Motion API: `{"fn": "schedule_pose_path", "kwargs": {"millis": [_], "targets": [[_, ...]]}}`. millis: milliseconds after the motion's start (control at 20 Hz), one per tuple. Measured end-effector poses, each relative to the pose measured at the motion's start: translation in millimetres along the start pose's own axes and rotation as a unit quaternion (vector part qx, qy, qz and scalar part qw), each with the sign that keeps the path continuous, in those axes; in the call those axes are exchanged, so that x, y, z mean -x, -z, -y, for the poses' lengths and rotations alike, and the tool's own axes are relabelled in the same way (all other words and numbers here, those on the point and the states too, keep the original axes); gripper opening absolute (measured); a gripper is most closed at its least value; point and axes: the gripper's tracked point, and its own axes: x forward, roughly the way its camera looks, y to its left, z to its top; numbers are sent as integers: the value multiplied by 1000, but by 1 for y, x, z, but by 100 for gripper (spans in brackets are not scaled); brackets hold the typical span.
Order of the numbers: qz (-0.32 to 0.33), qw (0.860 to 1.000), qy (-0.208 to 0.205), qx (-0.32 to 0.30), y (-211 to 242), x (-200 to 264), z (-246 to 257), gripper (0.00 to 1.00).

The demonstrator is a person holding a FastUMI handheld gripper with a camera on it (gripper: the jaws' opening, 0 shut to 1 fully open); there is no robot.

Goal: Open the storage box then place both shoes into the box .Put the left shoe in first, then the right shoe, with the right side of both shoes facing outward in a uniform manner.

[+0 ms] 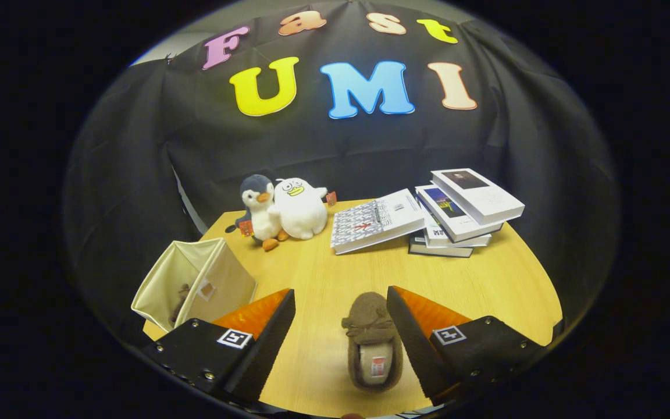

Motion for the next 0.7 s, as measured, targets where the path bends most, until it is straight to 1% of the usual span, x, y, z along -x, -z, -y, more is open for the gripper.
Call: {"fn": "schedule_pose_path", "kwargs": {"millis": [300, 700], "targets": [[-34, 998, 33, 33, 45, -9, 44, 98], [-99, 992, 41, 58, 105, -31, 78, 98]]}}
